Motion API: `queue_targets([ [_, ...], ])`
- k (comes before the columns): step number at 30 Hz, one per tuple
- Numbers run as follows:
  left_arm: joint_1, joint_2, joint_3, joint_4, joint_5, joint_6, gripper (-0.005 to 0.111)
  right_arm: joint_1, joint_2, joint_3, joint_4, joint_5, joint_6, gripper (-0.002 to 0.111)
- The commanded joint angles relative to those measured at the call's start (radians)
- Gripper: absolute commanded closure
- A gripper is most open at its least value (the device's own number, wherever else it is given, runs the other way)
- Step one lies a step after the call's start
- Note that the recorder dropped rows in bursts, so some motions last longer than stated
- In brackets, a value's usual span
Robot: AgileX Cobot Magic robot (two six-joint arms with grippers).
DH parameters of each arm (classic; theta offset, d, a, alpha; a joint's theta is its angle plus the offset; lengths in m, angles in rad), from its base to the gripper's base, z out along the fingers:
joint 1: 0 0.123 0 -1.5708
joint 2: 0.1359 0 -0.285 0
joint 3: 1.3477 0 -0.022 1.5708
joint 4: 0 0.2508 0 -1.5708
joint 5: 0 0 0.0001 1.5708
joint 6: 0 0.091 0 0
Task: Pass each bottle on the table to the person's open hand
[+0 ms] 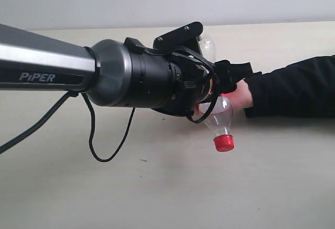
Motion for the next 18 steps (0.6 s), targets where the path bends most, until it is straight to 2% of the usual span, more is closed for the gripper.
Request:
queue_targets([
  [1,0.0,-0.001,-0.004,0.001,-0.002,-0.004,0.107,-0.002,-0.003,0.003,-0.001,-0.005,0.002,0.108],
  [8,0.002,-0.002,-0.004,0.008,-0.004,0.012,0.106,-0.002,-0.003,0.003,-0.001,-0.005,0.002,0.108],
  [11,0.004,-0.002,-0.004,0.001,-0.013,0.02,0.098,-0.002,-0.003,0.003,-0.001,-0.005,0.002,0.108],
  [14,0.004,-0.002,-0.004,0.001,-0.024,0.02,0.074,-0.002,-0.003,0.003,-0.001,-0.005,0.002,0.108],
  [18,0.004,-0.002,-0.004,0.007,-0.024,0.02,0.033,-0.002,-0.003,0.003,-0.001,-0.005,0.002,0.108],
])
